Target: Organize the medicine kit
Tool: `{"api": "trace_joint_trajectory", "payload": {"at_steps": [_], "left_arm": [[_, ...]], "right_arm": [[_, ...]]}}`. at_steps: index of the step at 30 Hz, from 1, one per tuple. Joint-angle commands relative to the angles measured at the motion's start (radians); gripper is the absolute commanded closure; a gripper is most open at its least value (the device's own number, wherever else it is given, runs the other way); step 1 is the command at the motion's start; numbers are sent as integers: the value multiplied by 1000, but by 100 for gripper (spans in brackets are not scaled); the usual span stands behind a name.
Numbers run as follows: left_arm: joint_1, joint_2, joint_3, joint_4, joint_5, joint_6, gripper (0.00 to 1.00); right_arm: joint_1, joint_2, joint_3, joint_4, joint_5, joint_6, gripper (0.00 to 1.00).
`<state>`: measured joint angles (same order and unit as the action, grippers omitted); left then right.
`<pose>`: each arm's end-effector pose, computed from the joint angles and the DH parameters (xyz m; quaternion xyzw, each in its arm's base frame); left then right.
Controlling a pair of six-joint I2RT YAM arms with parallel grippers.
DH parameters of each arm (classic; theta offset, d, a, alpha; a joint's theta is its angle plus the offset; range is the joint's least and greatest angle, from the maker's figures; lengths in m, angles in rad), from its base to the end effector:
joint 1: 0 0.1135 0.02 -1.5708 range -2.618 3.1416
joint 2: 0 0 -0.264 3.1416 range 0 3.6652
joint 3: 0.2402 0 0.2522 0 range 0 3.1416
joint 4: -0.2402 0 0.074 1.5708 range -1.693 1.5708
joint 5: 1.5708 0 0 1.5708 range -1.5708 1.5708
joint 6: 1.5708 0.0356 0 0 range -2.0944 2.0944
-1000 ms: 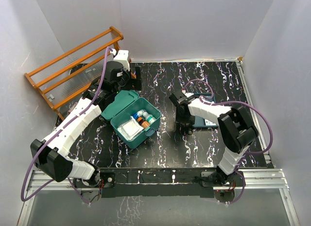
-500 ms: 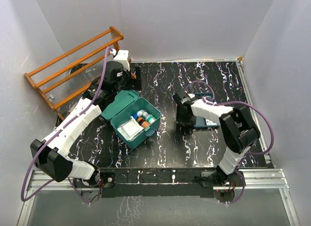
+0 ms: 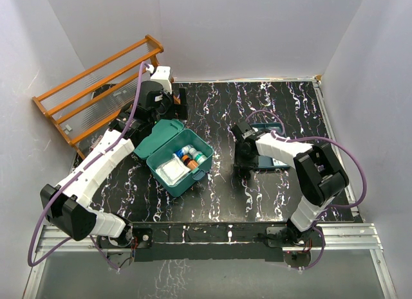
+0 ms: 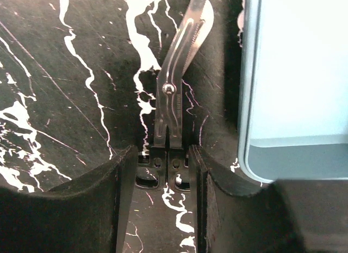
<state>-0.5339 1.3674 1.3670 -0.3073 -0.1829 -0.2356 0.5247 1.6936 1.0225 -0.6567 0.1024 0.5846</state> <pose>0.2749 -0.1550 0.3989 0.0661 0.8028 -0.1523 0.5726 0.2682 0.1510 0.1640 0.0359 0.9907 0.0206 0.1297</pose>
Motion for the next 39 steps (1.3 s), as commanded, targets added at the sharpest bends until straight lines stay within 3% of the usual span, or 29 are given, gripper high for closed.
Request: {"api": "trace_joint_trajectory", "payload": {"at_steps": [1,9,18,29,39], "left_arm": [[-5,-8,13,7,-1,2,1],[-5,-7,15,4,-4,2,1],[-5,-5,15,7,0,2,1],[-5,-4,17,9,0,2,1],[-6,-4,18,5,0,1,1]], "right_arm": [[9,21,-3,-104,56,52,60],[9,32,-4,-122,75,110,67],[9,41,-7,-57,62,70,85],[18,-50,92,-34,142,-22,86],[14,-112,137,-47,305,-48,86]]}}
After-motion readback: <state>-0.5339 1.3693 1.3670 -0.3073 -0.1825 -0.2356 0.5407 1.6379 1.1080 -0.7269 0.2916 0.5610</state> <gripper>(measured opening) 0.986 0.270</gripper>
